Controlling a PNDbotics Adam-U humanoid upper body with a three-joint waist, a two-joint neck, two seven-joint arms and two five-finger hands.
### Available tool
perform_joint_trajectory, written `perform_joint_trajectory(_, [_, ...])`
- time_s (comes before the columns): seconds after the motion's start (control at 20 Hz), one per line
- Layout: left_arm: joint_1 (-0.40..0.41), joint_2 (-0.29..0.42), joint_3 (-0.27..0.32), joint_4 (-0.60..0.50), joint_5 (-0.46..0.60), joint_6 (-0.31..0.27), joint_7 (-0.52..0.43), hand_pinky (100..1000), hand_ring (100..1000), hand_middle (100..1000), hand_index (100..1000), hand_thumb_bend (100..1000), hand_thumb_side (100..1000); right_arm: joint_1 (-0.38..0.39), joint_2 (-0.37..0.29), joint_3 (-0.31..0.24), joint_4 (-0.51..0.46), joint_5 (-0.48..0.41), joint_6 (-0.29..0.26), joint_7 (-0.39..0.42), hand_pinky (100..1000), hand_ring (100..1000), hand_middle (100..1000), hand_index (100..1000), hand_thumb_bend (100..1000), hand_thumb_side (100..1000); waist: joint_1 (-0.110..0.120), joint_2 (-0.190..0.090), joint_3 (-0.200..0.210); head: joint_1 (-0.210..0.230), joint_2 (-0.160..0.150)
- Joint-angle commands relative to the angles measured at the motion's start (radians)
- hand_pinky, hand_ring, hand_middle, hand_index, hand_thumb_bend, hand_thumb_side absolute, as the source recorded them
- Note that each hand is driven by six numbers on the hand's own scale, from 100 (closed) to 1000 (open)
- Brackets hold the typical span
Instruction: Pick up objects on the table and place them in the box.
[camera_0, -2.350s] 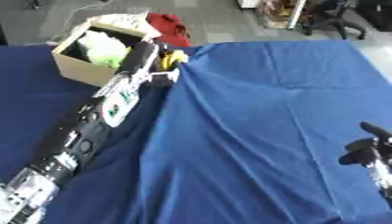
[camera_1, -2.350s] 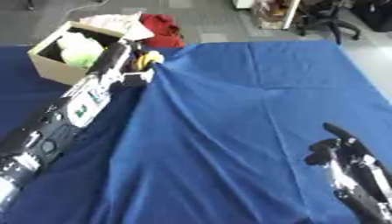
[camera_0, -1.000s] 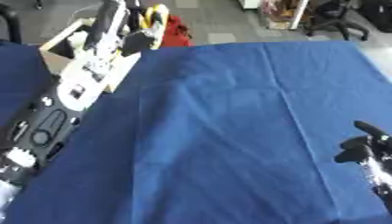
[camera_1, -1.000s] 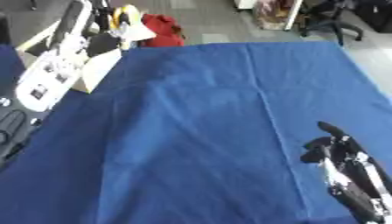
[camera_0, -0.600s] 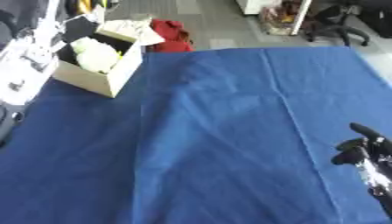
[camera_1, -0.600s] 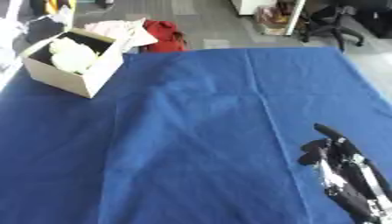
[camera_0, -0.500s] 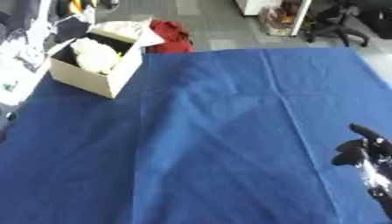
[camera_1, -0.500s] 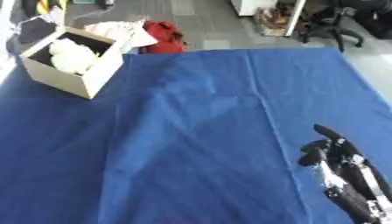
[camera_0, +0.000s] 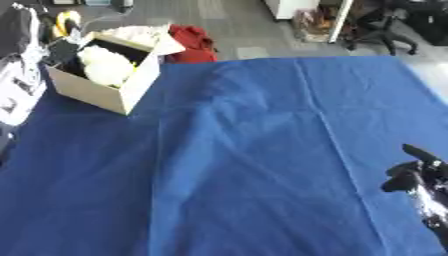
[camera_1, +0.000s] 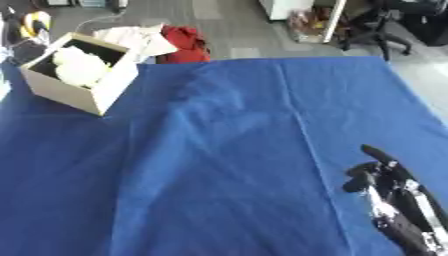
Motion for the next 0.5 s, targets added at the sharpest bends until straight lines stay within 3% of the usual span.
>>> perform_joint_trajectory(0.05, [-0.025, 0.01, 0.007, 0.025, -0.036, -0.013, -0.044, 664, 486, 453, 670, 100, 262, -0.005, -0.022, -0.006, -0.009, -0.005, -0.001, -0.005, 602, 551, 585, 908, 100, 427, -0.001, -0.006, -0.002, 0.0, -0.015])
perform_joint_trajectory(0.3, [-0.017, -0.004, -0.009, 0.036, -0.1, -0.057, -0.198, 755, 660, 699, 871, 100, 269, -0.005, -0.02, -0.007, -0.01, -0.005, 0.0, -0.005, 602, 550, 585, 907, 100, 427, 0.001, -0.008, -0.001, -0.001, -0.015])
perform_joint_trajectory(0.4, [-0.013, -0.004, -0.008, 0.027, -0.123, -0.071, -0.247, 777, 703, 758, 909, 100, 340, -0.006, -0.02, -0.007, -0.01, -0.004, 0.0, -0.005, 602, 550, 585, 907, 100, 427, 0.002, -0.009, 0.002, -0.002, -0.016])
perform_joint_trajectory(0.5, [-0.009, 0.0, -0.004, 0.011, -0.14, -0.077, -0.273, 803, 743, 813, 943, 100, 484, -0.006, -0.019, -0.007, -0.01, -0.003, -0.001, -0.004, 602, 549, 585, 907, 100, 427, 0.003, -0.011, 0.005, -0.003, -0.017])
